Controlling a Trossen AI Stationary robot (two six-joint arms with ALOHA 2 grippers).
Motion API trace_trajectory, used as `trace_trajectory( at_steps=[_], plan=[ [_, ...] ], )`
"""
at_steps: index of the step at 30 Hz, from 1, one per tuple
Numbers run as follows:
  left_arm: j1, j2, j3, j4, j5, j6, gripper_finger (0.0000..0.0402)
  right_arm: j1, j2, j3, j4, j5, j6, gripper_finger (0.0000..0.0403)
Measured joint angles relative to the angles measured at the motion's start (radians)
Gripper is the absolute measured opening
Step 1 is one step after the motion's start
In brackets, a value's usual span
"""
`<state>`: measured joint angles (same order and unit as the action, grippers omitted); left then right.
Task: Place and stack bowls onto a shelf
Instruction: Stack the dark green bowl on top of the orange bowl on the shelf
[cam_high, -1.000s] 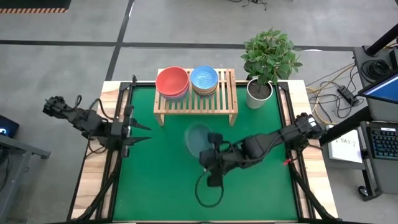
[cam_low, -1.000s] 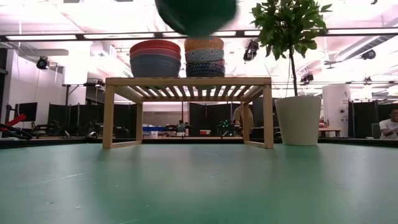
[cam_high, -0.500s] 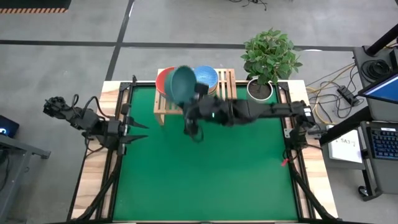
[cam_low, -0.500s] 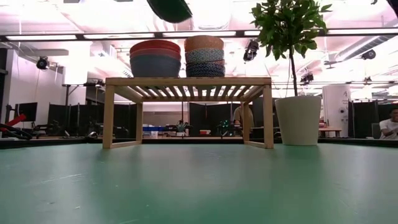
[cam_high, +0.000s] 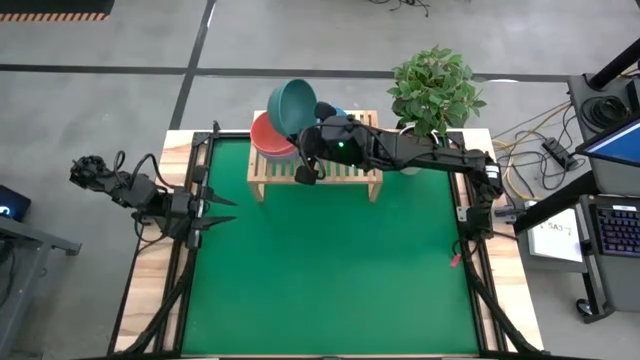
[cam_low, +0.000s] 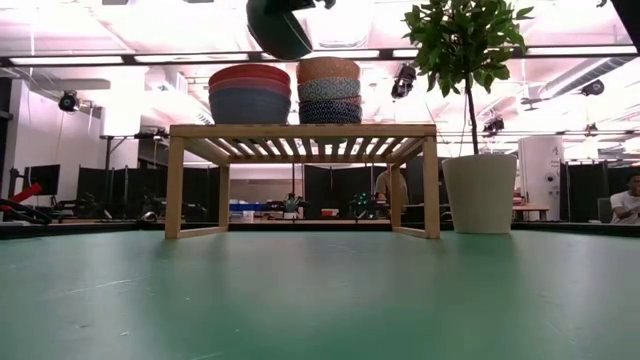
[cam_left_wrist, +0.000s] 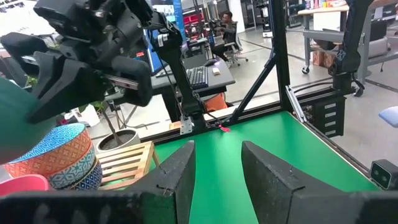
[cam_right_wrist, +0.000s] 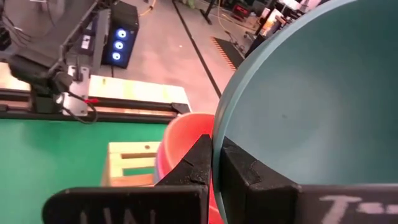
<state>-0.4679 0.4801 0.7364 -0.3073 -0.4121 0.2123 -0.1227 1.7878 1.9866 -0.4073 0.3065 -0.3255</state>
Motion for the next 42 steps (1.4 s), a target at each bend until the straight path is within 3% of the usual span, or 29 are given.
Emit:
trace_trajectory(
  at_steps=[12,24,35,38,42],
  plan=[
    [0.000,0.000,0.000,-0.001,0.000,0.004,0.0113,-0.016,0.000,-0.016,0.002,-0.003,-0.039,0.0011],
    [0.000,0.011,0.000,-0.001,0.000,0.006,0.0113,-0.016,0.051,-0.016,0.030,0.005,-0.053,0.0089],
    [0.000,0.019,0.000,0.003,-0.001,0.001,0.0113,0.008,0.013,-0.016,-0.043,0.008,-0.035,0.0096],
    [0.000,0.031,0.000,0.042,-0.070,-0.012,0.0113,0.038,-0.024,-0.046,-0.092,-0.032,-0.004,0.0096],
    [0.001,0.068,0.000,0.089,-0.177,-0.022,0.0113,0.101,-0.108,-0.200,-0.077,-0.073,0.044,0.0096]
  ],
)
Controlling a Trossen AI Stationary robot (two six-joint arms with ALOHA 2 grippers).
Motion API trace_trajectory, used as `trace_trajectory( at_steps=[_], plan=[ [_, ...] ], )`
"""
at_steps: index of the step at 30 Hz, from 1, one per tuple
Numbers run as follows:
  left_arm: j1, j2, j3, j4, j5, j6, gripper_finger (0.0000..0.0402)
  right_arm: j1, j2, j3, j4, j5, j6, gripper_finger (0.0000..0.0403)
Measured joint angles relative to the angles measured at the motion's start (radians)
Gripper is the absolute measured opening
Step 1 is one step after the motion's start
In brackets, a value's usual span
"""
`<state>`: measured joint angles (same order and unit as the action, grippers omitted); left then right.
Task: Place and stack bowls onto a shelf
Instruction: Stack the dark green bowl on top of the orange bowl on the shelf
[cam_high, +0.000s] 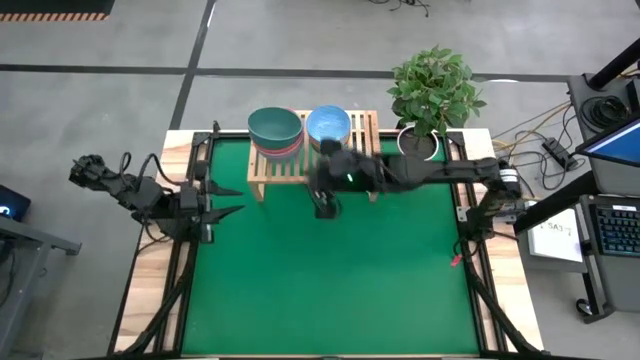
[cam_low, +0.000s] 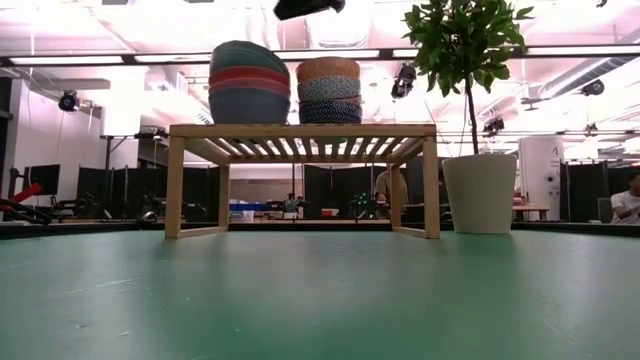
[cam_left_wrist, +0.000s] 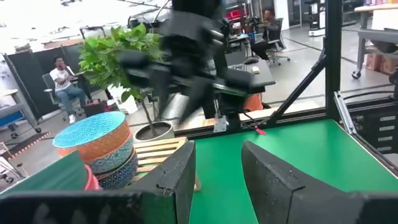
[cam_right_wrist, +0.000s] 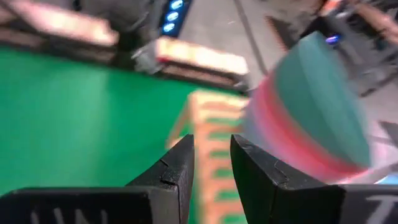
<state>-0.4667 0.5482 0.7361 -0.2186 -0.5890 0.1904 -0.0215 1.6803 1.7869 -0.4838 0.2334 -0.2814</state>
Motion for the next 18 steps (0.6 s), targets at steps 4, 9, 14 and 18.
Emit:
trace_trajectory(
  at_steps=[4,9,14,18],
  plan=[
    [0.000,0.057,0.001,0.060,-0.002,0.010,0.0113,0.087,-0.112,-0.238,0.072,-0.016,0.064,0.0095],
    [0.004,0.114,0.006,0.139,-0.002,0.011,0.0105,0.187,-0.230,-0.530,0.257,-0.036,0.106,0.0095],
    [0.036,0.179,0.006,0.269,-0.003,0.012,0.0089,0.246,-0.339,-0.764,0.504,-0.035,0.106,0.0095],
    [0.079,0.218,0.006,0.336,-0.003,0.039,0.0078,0.255,-0.415,-0.923,0.626,-0.035,0.074,0.0095]
  ],
)
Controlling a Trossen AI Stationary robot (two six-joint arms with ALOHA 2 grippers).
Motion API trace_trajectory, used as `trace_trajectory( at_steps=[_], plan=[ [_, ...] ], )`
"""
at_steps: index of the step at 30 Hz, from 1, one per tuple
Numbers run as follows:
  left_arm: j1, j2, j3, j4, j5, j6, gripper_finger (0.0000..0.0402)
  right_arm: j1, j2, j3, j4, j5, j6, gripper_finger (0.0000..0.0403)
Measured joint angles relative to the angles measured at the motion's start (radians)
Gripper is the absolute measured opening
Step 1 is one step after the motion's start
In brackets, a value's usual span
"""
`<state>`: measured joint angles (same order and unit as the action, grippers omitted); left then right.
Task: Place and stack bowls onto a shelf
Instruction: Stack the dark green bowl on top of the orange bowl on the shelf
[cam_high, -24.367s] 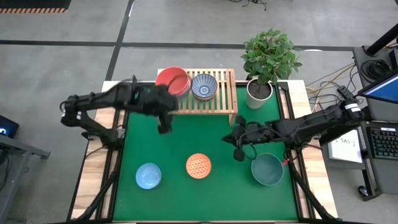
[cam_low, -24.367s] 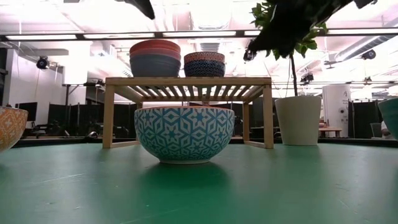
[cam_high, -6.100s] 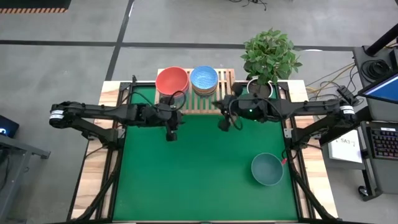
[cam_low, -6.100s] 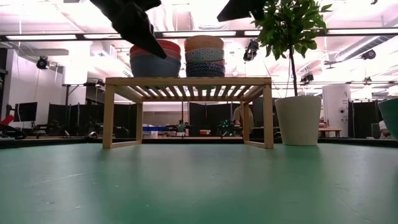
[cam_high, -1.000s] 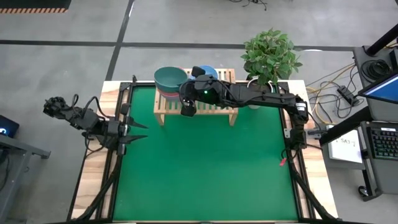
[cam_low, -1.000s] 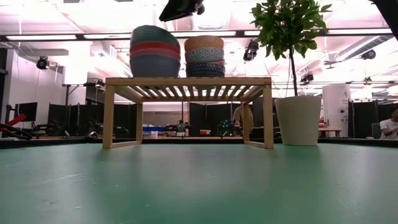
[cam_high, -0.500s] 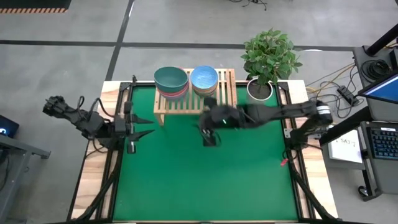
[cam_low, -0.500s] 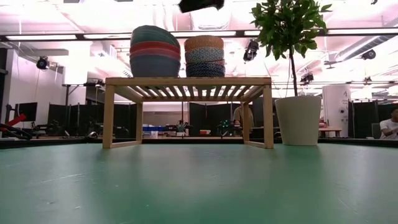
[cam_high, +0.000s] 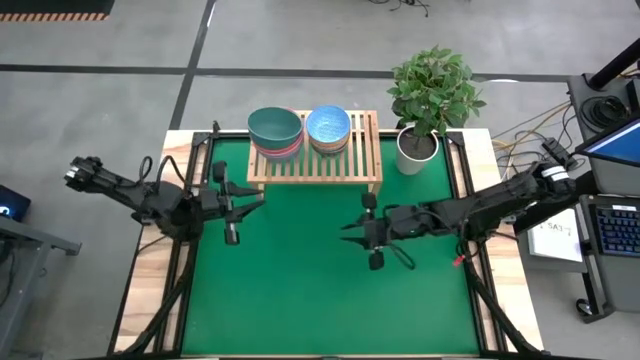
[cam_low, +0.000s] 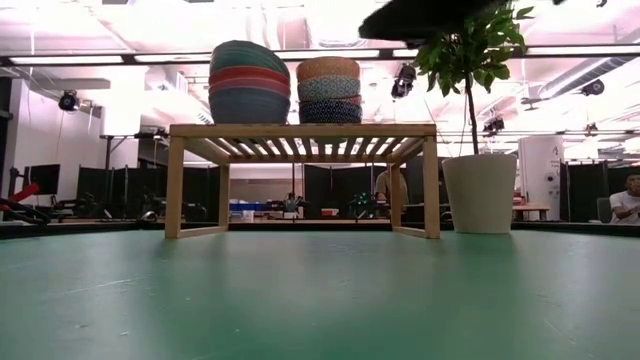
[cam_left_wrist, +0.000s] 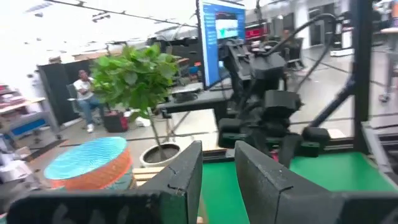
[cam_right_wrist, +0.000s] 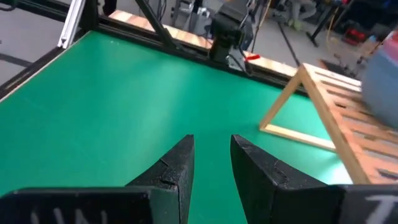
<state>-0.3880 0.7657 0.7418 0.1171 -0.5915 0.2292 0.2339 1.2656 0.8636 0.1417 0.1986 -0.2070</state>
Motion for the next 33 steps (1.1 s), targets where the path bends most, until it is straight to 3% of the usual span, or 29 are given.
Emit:
trace_trajectory(
  at_steps=[7,14,18,28,33],
  plan=[
    [0.137,0.034,0.037,0.067,0.013,-0.018,0.0076,-0.001,-0.153,-0.177,0.061,0.002,-0.048,0.0095],
    [0.306,0.134,0.165,0.033,0.115,-0.061,0.0076,-0.006,-0.301,-0.256,0.095,-0.003,-0.115,0.0095],
    [0.388,0.214,0.257,-0.070,0.170,-0.098,0.0076,-0.005,-0.372,-0.292,0.100,-0.068,-0.146,0.0095],
    [0.510,0.417,0.546,-0.423,0.196,-0.138,0.0076,-0.005,-0.477,-0.335,0.106,-0.071,-0.149,0.0095],
    [0.569,0.488,0.631,-0.494,0.219,-0.138,0.0076,-0.005,-0.482,-0.343,0.101,-0.071,-0.144,0.0095]
  ],
)
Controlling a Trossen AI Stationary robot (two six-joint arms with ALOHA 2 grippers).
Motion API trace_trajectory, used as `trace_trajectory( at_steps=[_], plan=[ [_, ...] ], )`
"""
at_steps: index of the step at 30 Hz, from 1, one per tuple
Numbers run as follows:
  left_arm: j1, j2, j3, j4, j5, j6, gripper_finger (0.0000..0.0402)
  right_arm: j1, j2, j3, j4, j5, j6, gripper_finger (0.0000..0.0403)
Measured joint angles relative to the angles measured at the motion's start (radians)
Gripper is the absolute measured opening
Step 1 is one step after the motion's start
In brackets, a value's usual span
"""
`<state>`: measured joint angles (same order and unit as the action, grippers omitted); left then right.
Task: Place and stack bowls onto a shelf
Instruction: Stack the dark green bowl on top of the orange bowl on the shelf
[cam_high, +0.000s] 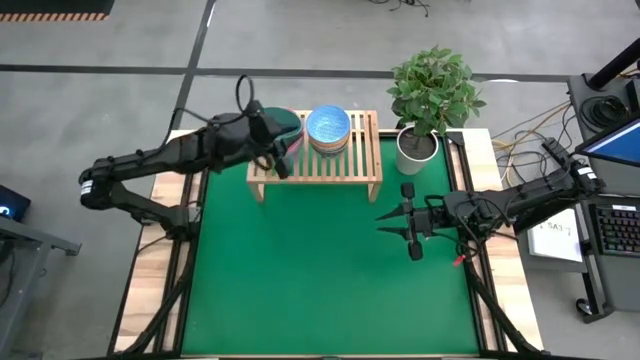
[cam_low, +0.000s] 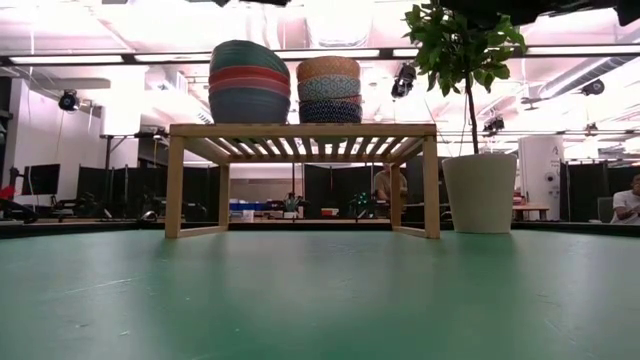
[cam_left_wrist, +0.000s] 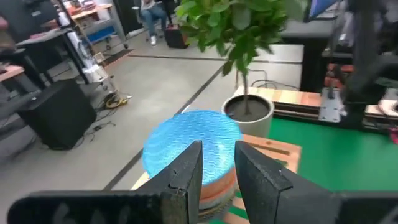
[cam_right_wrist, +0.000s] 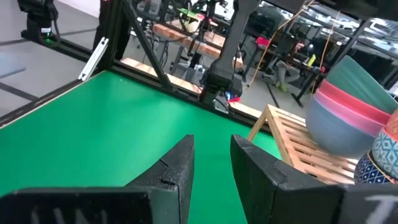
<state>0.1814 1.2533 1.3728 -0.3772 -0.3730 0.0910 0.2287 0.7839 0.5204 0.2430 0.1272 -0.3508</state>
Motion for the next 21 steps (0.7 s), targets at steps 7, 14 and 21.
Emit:
trace_trajectory(
  at_steps=[7,14,21],
  plan=[
    [0.107,0.047,-0.008,-0.037,0.001,-0.019,0.0076,0.000,0.002,-0.001,0.002,0.000,0.005,0.0095],
    [0.142,0.046,-0.011,-0.043,0.005,-0.031,0.0076,0.000,0.003,-0.001,0.001,0.001,0.013,0.0095],
    [0.141,0.042,-0.069,-0.022,0.007,-0.053,0.0076,0.000,0.003,-0.001,-0.008,0.001,0.034,0.0095]
  ],
)
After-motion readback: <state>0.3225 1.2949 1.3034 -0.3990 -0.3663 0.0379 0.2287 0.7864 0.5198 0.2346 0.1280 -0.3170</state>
